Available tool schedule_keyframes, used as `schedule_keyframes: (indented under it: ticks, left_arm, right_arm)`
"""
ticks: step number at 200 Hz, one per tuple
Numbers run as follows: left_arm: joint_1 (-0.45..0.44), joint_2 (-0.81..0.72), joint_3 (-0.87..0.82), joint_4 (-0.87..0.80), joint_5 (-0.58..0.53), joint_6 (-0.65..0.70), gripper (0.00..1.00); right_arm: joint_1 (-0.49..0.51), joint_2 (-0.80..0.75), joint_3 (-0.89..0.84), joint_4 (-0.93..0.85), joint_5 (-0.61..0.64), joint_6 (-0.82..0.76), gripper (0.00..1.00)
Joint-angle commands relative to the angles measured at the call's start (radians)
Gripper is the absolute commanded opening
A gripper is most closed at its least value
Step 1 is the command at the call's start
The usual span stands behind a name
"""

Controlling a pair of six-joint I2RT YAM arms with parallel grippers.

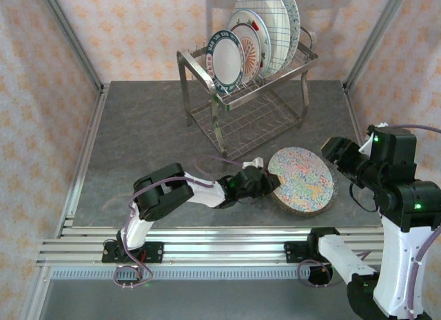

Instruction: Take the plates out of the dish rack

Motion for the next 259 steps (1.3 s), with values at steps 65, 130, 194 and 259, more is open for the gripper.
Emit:
schedule_keyframes:
  ticks: [65,130,194,259]
  left_arm:
    - [0.000,0.021,0.061,0.028,0.012,-0.013,0.02]
    - [0.002,0.026,0.071,-0.009,0.024,-0.010,0.05]
    - [0.007,0.033,0.092,-0.051,0.043,-0.005,0.12]
    - [0.018,0.008,0.115,-0.147,0.058,0.029,0.44]
  right_arm:
    - [0.004,-0.003,-0.017,0.022,0.000,0.015,0.61]
    - [0.004,-0.001,-0.025,0.028,0.006,0.021,0.61]
    - [0.004,0.000,-0.030,0.034,0.008,0.021,0.61]
    - [0.004,0.010,-0.027,0.045,0.004,0.025,0.61]
